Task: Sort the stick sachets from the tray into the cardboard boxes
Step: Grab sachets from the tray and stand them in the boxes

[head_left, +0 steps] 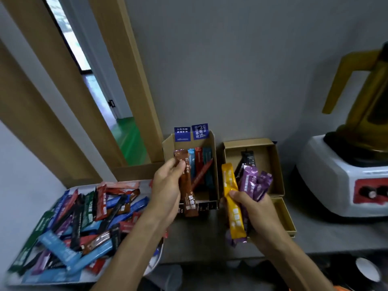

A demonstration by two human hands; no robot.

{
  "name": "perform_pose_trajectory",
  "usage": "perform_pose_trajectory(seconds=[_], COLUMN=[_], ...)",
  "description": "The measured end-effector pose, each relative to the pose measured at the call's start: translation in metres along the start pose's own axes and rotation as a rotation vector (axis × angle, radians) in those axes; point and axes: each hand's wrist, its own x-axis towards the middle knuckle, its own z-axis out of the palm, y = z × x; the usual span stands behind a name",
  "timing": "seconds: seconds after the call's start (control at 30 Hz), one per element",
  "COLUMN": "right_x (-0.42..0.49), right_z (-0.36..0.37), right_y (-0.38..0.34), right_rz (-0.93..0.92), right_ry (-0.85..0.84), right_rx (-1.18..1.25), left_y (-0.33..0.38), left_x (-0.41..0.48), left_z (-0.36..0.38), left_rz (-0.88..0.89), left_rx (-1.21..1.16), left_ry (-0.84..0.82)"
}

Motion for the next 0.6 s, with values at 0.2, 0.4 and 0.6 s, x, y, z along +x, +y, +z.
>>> perform_pose_trajectory(seconds=[0.2,0.4,0.6], right_x=[0.005,0.001,-0.005], right_z=[-0.026,-0.028,-0.020], right_y=[-0.001,0.002,0.006], right_rz=[0.090,0.115,0.110], right_ry=[-0.011,-0.021,0.103], right_rx=[-0.002,-0.035,-0.059], left_y=[0.010,-0.022,-0.043], left_x=[0.015,0.051,0.060], left_z=[0.002,0.021,0.021], left_rz=[0.234,0.253,0.011], left_rx=[0.506,0.824,0.858], left_ry=[0.174,0.011,-0.167])
